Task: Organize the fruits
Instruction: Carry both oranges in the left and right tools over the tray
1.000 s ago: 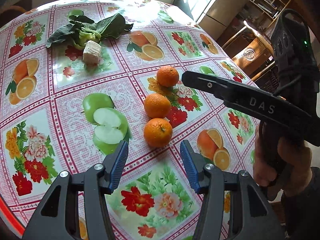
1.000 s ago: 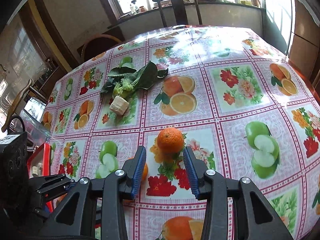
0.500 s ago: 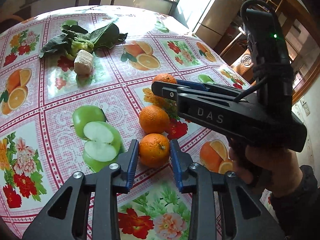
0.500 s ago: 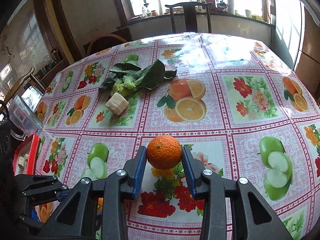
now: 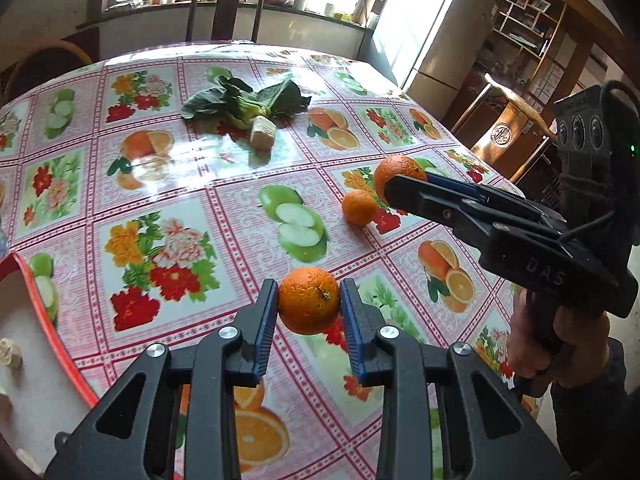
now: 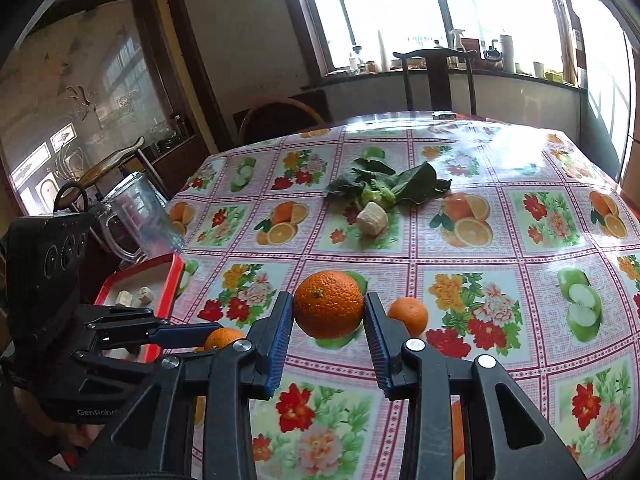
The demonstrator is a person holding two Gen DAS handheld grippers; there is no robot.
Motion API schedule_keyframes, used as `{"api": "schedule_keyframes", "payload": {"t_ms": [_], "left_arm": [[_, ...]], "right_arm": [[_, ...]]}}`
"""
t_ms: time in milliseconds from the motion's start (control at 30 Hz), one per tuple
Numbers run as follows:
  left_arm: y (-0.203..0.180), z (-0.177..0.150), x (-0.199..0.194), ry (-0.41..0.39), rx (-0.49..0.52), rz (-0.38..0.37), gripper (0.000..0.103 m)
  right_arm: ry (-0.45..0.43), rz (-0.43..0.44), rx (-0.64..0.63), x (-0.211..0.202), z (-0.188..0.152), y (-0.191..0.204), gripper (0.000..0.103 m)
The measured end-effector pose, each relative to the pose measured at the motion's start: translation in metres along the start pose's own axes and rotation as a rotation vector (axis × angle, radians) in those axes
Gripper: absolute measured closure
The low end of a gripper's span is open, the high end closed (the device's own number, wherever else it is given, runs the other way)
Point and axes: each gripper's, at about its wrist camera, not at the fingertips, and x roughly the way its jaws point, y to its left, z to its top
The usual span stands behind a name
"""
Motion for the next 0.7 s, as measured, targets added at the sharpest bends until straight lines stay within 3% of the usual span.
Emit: {"api": "schedule_keyframes", "payload": {"t_ms": [367,700], "left_arm": [[0.032,-0.03,-0.058,-0.095,-0.046,0.065,0.074],[0.051,-0.06,-0.091,-0.11,-0.048,0.099,0.074]], "right_arm": [[-0.008,0.088,-0.085,-0.015,-0.025,0.062,0.067],[-0.007,0.137,-0.123,-0.024,-0.04,0.098,0.067]]}}
